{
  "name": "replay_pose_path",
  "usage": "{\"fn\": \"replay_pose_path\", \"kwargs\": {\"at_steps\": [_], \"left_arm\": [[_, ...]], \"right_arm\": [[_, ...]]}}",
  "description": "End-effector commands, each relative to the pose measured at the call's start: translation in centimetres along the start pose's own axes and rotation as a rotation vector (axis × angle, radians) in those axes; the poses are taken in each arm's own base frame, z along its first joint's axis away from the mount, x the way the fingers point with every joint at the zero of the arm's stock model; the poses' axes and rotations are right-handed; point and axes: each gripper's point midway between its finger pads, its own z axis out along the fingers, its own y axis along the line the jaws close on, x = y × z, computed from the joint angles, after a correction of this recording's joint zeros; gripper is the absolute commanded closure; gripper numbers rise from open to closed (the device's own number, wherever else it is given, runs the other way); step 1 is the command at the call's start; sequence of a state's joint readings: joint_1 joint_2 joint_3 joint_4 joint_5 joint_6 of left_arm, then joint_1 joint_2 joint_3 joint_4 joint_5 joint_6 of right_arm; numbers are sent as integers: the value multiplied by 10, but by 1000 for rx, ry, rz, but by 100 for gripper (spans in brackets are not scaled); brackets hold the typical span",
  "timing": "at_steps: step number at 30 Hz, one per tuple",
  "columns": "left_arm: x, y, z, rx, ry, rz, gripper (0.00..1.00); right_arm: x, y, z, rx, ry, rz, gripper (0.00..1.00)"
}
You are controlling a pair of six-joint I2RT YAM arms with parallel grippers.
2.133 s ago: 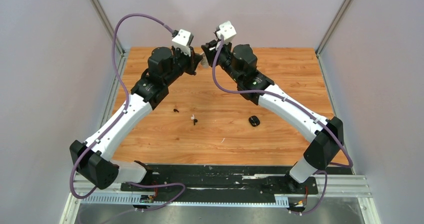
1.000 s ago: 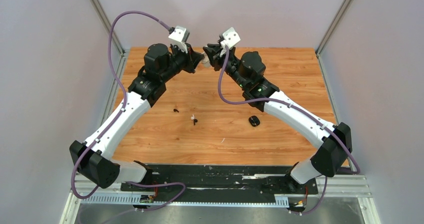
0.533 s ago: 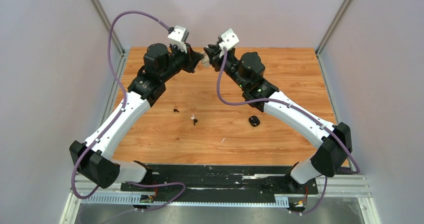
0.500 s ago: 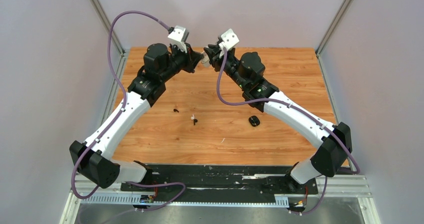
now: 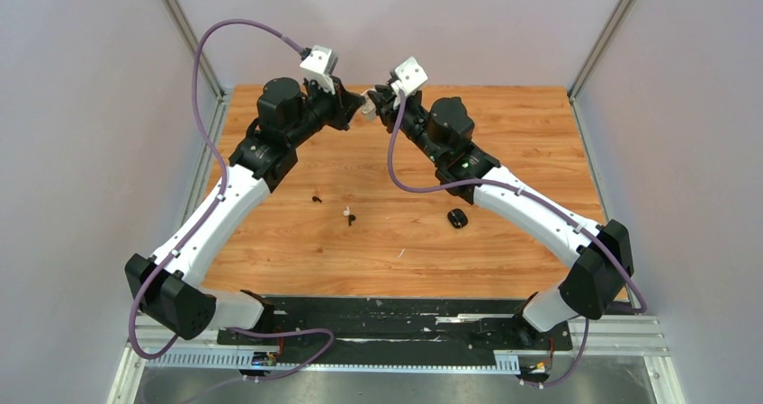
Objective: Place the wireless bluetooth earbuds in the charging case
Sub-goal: Place the earbud in the charging case.
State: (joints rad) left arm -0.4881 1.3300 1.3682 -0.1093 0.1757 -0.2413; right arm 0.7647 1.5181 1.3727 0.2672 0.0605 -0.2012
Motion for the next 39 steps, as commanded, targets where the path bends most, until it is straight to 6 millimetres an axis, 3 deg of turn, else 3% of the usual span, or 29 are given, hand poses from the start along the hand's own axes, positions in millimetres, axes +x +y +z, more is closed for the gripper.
{"fn": "replay_pose_path", "kwargs": {"at_steps": [1,14,29,34,39], "left_arm": [[-24,-5,-6,20,-74,4,100],[-22,-8,-4,41,-67,0,100],[-23,3,-4,-13,-87,8,100],[-22,3,-4,-11,-87,12,100],[-23,3,-5,-10,-90,14,100]], "right_arm": [[-28,-12,-7,36,-72,-31,100],[-26,-19,-5,54,-74,-47,100],[-13,-9,-8,-9,-3,-59,100],[-11,-7,-9,-18,10,-52,92],[-9,-6,-8,-20,20,-48,92]]}}
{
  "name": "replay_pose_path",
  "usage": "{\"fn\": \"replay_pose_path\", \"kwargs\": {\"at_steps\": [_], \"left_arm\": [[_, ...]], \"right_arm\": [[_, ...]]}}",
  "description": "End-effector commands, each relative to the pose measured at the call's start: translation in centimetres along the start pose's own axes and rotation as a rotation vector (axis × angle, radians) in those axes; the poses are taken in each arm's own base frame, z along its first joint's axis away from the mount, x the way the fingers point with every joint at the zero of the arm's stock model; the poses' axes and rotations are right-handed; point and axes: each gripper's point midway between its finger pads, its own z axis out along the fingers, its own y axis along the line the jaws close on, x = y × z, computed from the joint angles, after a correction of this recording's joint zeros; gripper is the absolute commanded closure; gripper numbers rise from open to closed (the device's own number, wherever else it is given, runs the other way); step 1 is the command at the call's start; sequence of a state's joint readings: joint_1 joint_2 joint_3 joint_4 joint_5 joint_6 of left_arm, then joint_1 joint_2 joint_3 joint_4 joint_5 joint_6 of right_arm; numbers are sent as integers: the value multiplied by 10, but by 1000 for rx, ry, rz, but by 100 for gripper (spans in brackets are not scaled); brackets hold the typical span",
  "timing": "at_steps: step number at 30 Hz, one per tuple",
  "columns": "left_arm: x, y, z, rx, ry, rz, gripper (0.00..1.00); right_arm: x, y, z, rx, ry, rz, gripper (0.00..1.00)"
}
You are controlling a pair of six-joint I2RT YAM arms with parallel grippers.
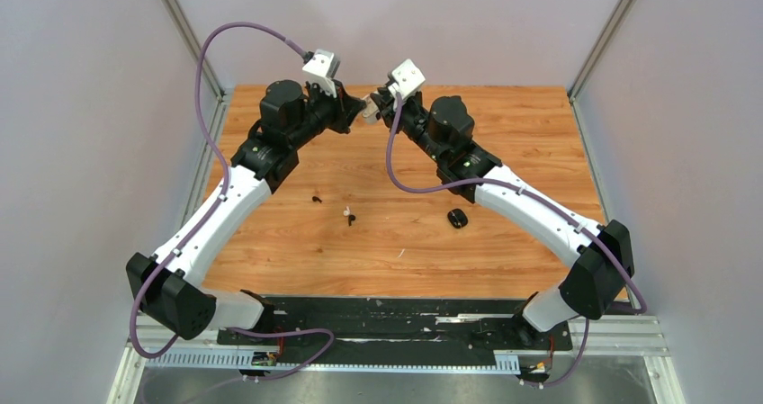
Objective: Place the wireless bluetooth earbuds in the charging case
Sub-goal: Place the earbud in the charging case.
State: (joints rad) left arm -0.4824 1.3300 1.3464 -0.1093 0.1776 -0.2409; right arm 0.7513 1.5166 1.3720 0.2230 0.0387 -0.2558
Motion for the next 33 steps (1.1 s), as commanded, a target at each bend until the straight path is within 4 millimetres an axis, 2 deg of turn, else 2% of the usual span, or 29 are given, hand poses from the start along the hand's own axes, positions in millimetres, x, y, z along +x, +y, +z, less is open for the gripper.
{"fn": "replay_pose_path", "kwargs": {"at_steps": [1,9,13,20,26,30,33], "left_arm": [[-34,-2,-6,0,-112,19,100],[-31,-2,-5,3,-103,19,100],[-28,0,-3,-2,-100,19,100],[-27,0,-2,0,-97,24,100],[-26,-1,-1,7,-94,26,100],[-23,-1,0,14,-89,31,100],[-21,-1,1,17,-86,39,100]], "right_arm": [[-19,-4,-7,-4,-20,9,92],[-20,-2,-10,-14,-22,11,89],[-23,10,-12,-82,-30,14,77],[-22,12,-10,-91,-5,47,71],[-25,14,-9,-103,-2,60,48],[-32,15,-9,-112,-9,82,41],[-44,15,-14,-127,-24,108,31]]}}
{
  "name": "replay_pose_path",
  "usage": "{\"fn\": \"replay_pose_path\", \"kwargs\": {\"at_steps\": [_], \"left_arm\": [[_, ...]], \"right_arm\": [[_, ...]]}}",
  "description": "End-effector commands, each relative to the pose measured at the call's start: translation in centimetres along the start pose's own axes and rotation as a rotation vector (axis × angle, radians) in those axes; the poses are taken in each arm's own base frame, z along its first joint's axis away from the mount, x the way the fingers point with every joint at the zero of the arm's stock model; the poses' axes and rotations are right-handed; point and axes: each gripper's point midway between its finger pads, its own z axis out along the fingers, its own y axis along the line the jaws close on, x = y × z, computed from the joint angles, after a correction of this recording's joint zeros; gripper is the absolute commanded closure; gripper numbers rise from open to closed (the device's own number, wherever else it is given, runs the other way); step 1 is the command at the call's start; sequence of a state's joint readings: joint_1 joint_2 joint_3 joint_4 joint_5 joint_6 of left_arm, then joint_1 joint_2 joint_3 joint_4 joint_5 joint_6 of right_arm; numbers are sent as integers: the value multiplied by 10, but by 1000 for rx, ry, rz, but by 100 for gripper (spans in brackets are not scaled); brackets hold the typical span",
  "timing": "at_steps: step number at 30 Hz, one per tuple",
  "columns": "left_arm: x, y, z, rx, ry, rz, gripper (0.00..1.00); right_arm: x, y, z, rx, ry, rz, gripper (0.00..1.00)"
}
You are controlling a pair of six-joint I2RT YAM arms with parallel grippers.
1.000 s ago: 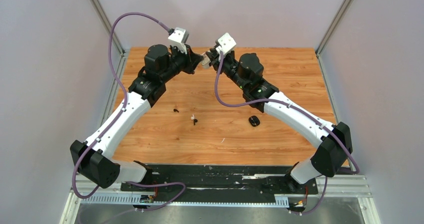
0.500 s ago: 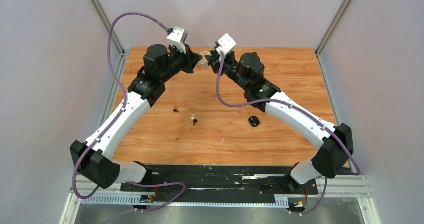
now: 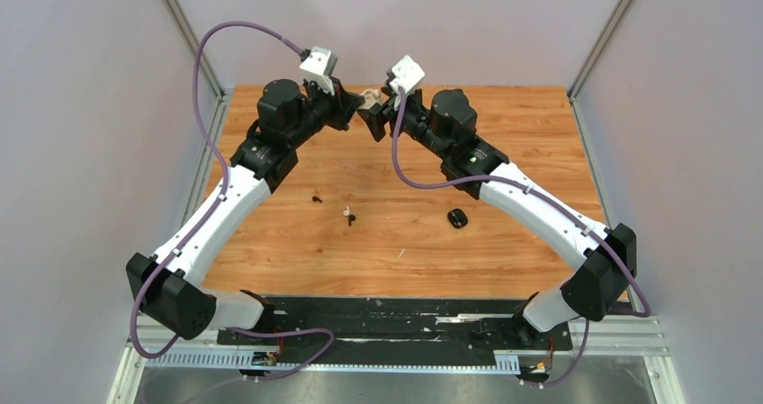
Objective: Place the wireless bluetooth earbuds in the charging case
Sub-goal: Place the earbud in the charging case.
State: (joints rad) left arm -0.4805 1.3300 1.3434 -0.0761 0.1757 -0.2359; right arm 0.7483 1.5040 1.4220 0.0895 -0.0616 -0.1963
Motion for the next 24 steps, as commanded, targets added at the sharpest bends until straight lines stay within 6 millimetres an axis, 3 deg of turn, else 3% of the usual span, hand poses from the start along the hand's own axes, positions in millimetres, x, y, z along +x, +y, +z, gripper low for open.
{"fn": "replay_pose_path", "kwargs": {"at_steps": [1,5,8,15,21,24], "left_arm": [[-13,-1,0,18,-54,36,100],[-7,-1,1,27,-47,63,100],[-8,-3,1,43,-59,83,100],[0,-13,-3,121,-59,160,100],[10,-27,-11,223,-50,237,100],[14,-32,-13,256,-37,260,100]], "right_arm": [[-47,3,-12,-37,-84,54,27],[-63,8,-29,-118,-98,77,17],[-56,8,-39,-158,-52,106,14],[-60,-33,-60,-360,52,336,13],[-18,-15,-83,-621,154,234,16],[-2,-7,-91,-667,178,202,24]]}}
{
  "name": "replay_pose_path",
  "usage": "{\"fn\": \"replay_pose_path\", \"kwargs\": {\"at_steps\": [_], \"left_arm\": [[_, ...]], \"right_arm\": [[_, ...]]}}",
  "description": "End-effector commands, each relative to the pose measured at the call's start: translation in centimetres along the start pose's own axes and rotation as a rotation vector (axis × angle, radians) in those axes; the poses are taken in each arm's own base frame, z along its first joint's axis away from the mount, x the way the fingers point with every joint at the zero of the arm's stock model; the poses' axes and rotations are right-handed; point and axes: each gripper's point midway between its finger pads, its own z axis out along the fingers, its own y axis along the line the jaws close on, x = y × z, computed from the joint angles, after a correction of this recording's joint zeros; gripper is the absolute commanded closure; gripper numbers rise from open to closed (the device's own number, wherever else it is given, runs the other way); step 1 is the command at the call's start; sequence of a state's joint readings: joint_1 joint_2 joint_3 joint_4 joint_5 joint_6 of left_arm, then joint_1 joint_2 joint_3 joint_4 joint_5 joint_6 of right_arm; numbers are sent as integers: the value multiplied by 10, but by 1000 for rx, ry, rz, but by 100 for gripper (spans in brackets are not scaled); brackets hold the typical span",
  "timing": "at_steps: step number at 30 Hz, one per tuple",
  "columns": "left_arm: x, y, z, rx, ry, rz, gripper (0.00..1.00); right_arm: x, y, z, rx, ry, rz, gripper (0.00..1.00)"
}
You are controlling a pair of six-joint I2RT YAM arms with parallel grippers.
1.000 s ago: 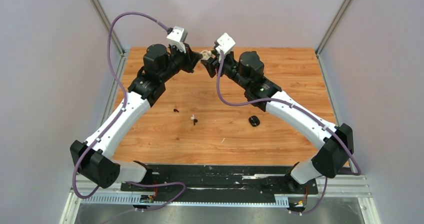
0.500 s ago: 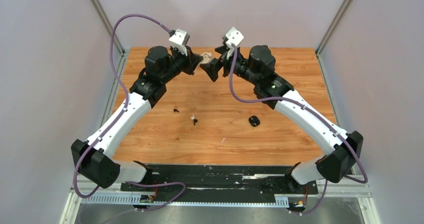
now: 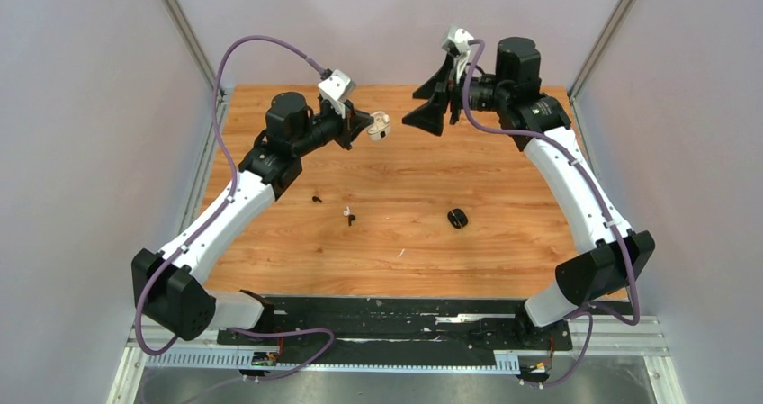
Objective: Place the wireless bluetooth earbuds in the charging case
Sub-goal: Place the earbud in the charging case, then adjust the earbud with the charging case.
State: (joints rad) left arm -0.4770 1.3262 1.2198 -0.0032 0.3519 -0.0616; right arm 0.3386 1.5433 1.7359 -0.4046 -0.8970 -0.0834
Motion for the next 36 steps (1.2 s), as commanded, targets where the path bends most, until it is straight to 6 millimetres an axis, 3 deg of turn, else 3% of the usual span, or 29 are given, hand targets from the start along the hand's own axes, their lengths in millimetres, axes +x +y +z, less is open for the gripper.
{"fn": "replay_pose_path", "kwargs": {"at_steps": [1,11,26,36], "left_arm": [[-33,-17,-14,87,-98,120,100],[-28,-39,-20,224,-86,203,100],[-12,-60,-29,348,-50,239,100],[-9,-60,-28,349,-41,240,100]], "right_arm": [[33,39,-4,-214,82,-29,26],[56,23,7,-161,135,-30,24],[68,15,30,-181,162,68,24],[66,36,24,-286,156,88,22]]}}
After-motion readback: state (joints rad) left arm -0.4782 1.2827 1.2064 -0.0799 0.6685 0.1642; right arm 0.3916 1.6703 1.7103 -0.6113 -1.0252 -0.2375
